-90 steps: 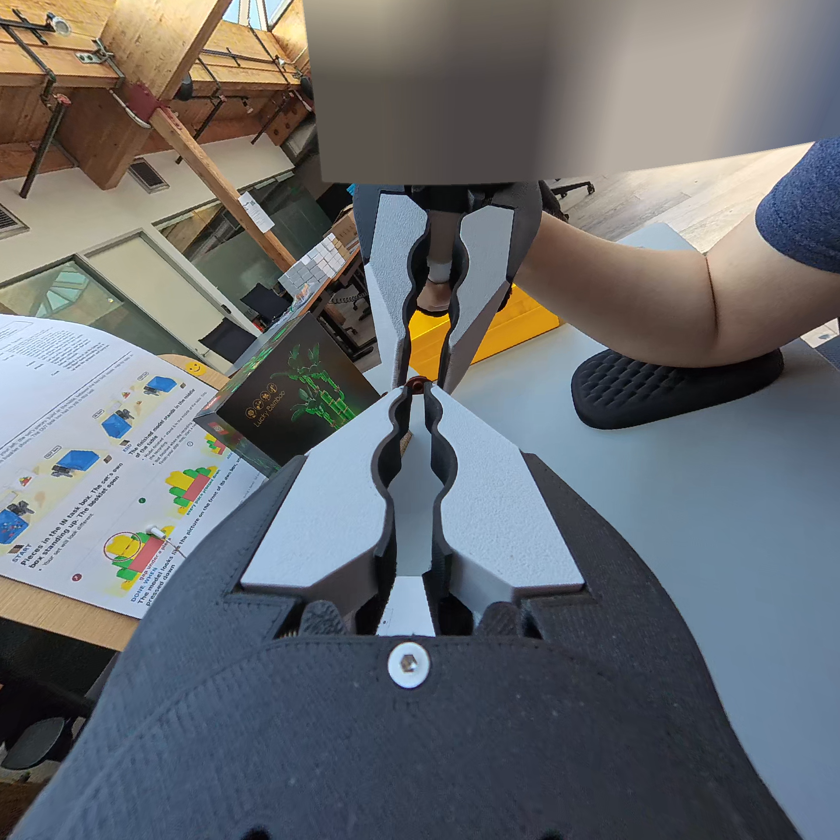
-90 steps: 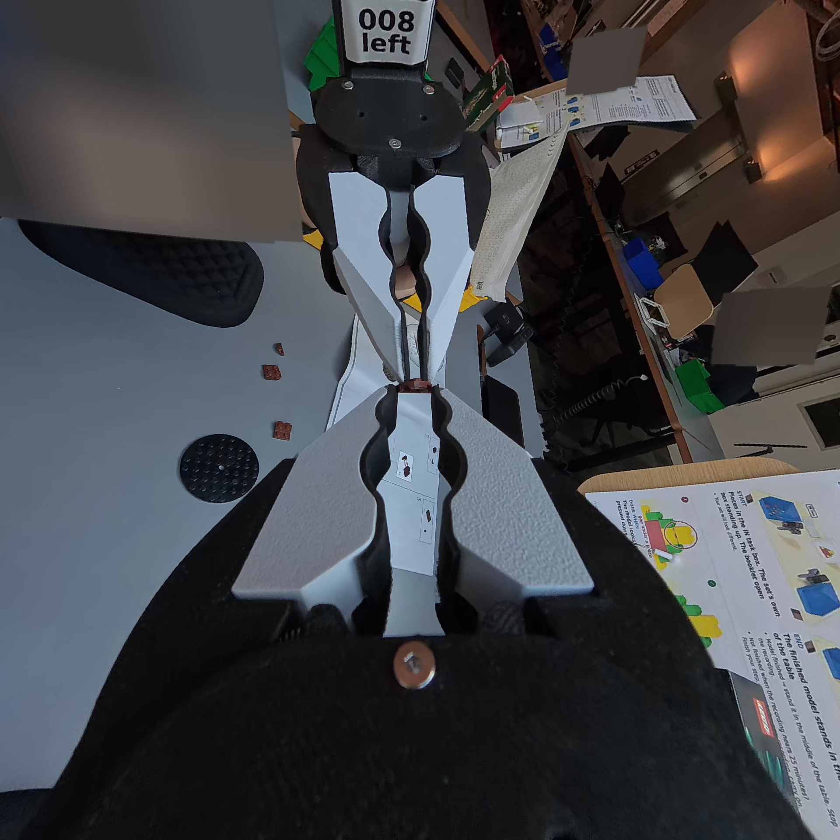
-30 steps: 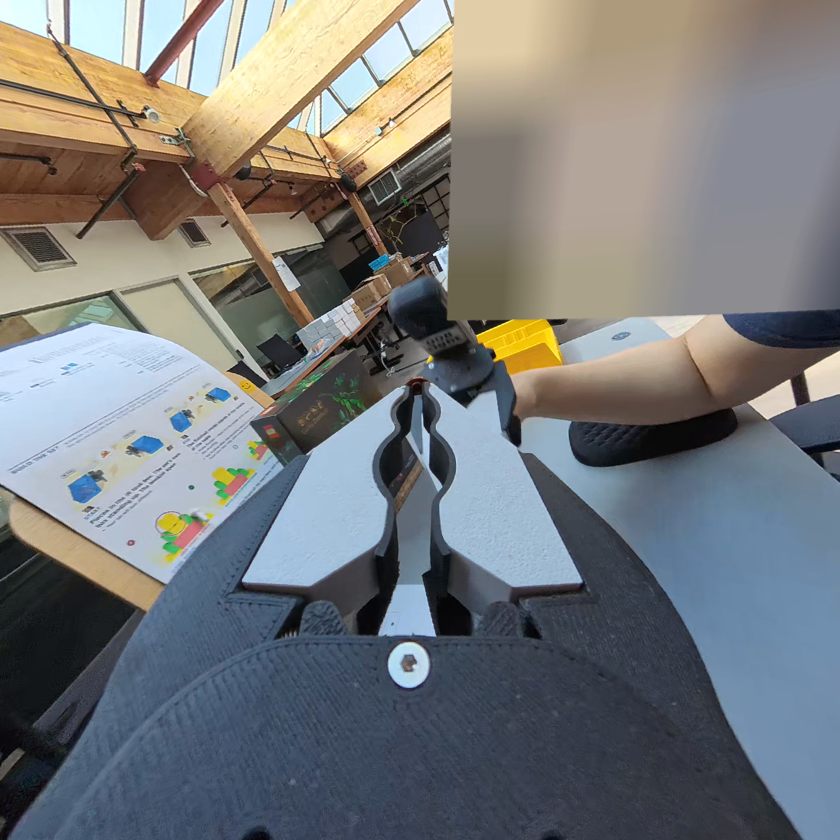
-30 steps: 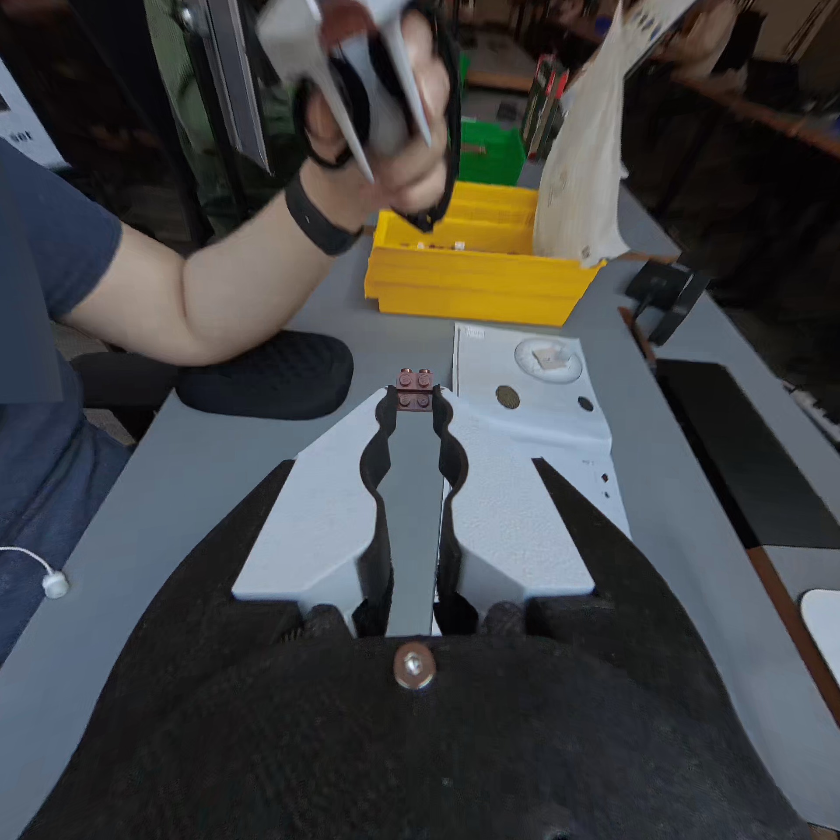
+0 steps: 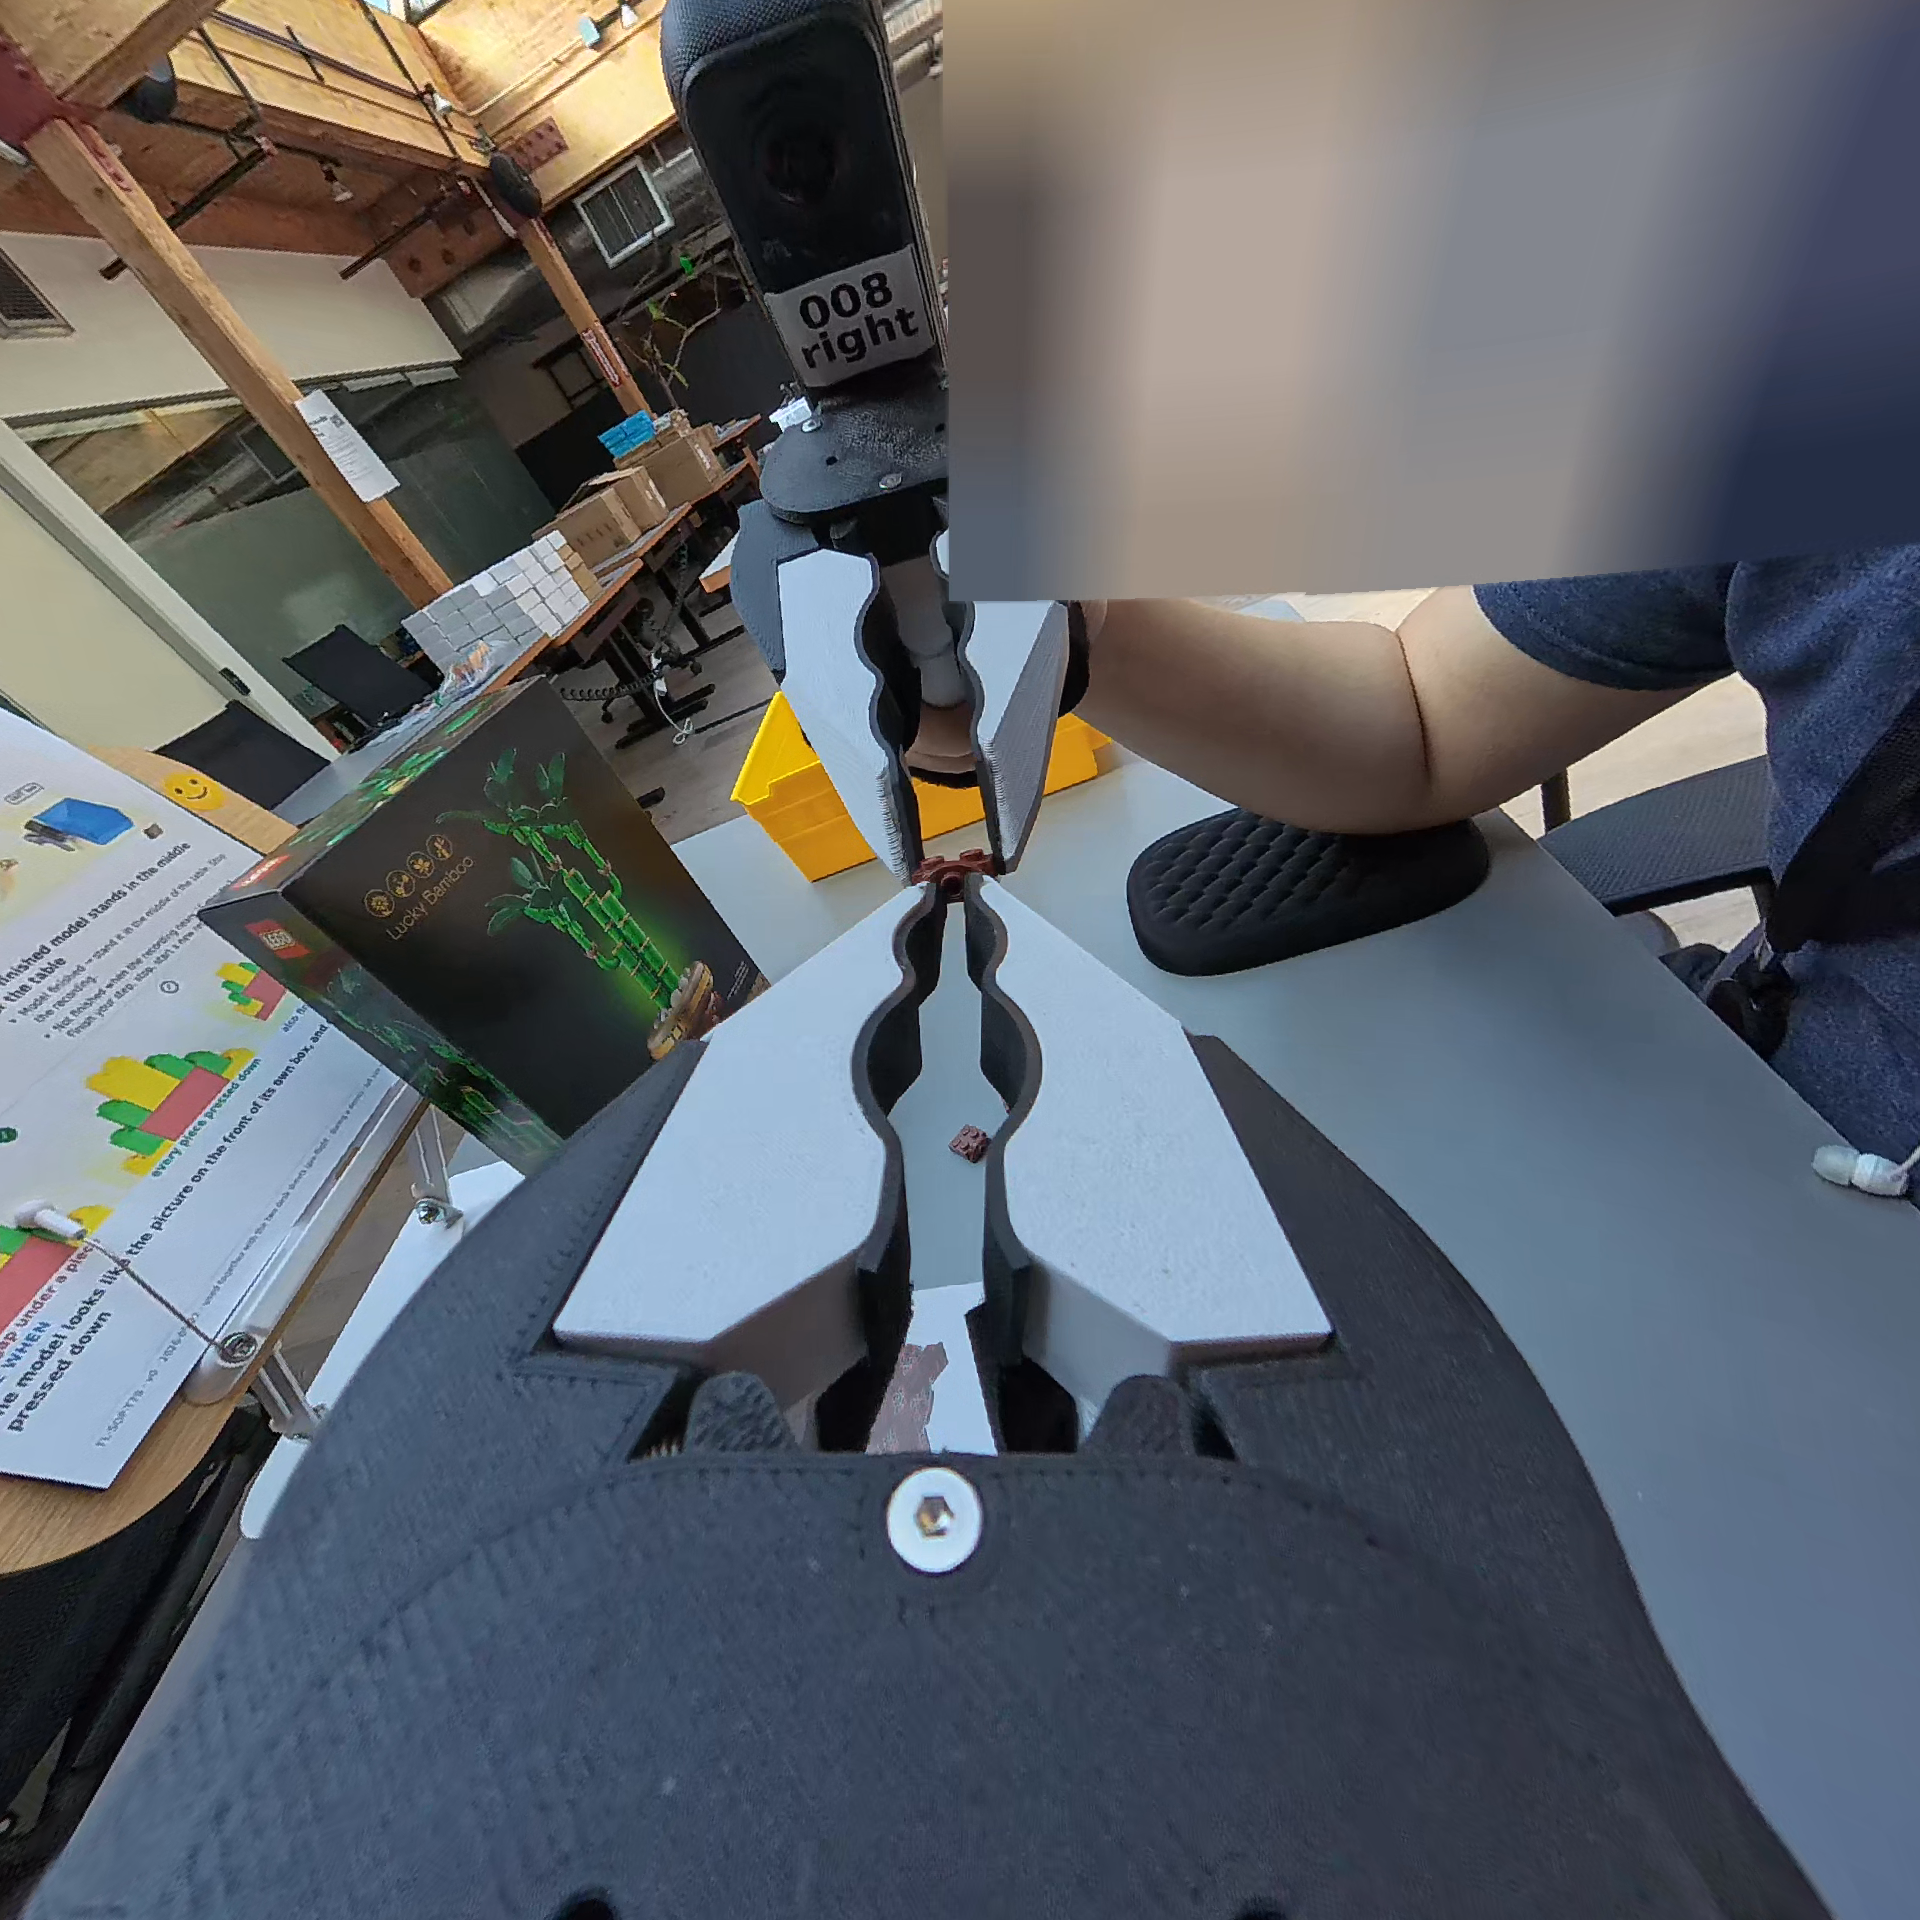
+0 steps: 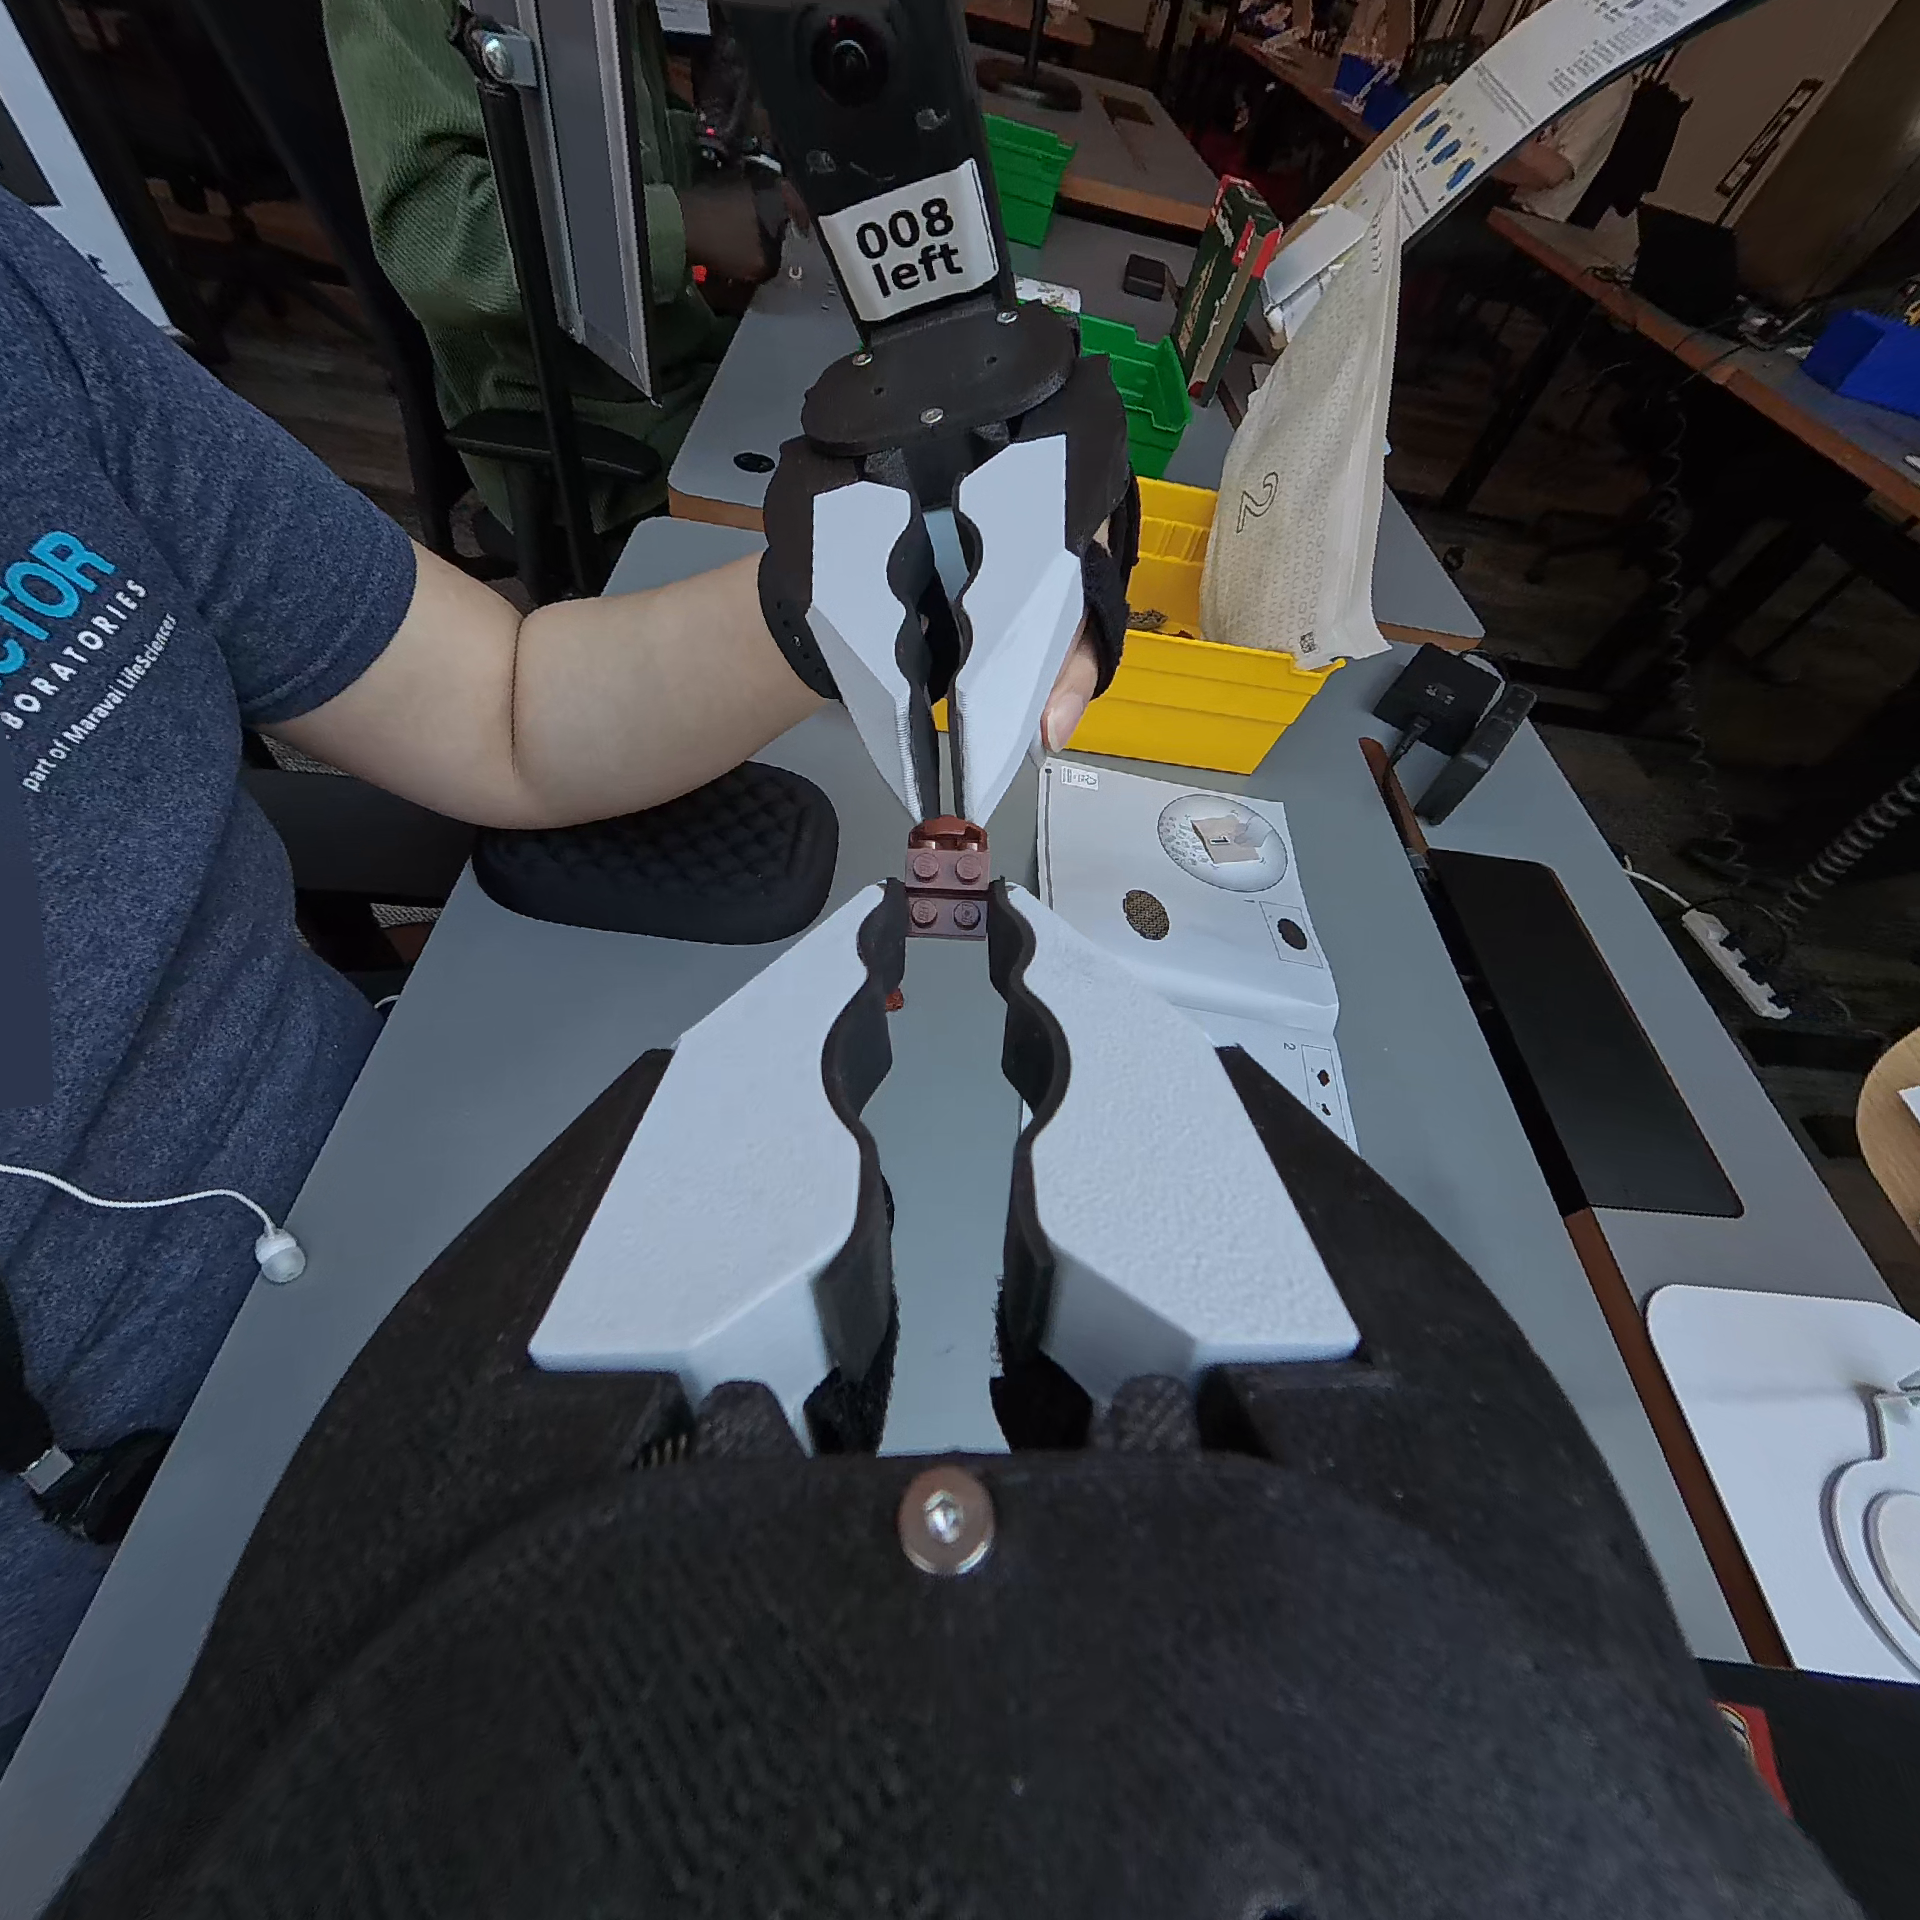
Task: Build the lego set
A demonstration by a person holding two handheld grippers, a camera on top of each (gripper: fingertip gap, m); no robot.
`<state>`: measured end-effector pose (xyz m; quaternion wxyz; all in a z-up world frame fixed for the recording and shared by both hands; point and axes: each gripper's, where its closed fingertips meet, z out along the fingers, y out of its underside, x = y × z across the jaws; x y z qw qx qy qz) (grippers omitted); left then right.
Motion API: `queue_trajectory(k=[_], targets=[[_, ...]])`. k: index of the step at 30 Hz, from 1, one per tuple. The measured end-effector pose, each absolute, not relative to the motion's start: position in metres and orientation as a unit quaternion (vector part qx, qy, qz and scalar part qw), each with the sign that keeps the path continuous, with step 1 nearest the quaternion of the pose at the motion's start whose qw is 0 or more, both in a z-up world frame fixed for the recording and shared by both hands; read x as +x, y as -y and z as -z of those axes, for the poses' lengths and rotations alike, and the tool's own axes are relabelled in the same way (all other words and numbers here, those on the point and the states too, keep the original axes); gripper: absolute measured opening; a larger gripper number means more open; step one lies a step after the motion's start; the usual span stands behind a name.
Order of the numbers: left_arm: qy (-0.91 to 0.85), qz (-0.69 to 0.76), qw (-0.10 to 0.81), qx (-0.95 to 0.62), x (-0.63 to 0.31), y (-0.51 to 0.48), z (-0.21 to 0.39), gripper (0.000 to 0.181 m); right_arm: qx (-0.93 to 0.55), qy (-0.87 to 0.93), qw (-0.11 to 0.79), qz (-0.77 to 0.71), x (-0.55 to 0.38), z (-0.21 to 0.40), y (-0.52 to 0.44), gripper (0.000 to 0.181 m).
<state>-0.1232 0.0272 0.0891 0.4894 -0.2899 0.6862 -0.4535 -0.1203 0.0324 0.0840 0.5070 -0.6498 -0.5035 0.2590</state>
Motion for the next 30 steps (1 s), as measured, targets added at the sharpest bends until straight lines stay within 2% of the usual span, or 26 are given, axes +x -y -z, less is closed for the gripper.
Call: queue_trajectory(k=[14, 30], targets=[[-0.702, 0.440, 0.474, -0.298, -0.119, -0.024, -0.081, 0.001, -0.664, 0.516, 0.482, -0.245, -0.118, -0.076, -0.028, 0.015], [-0.748, 0.361, 0.467, -0.306, -0.119, -0.022, -0.062, 0.001, -0.689, 0.531, 0.438, -0.225, -0.119, -0.057, -0.026, 0.015]])
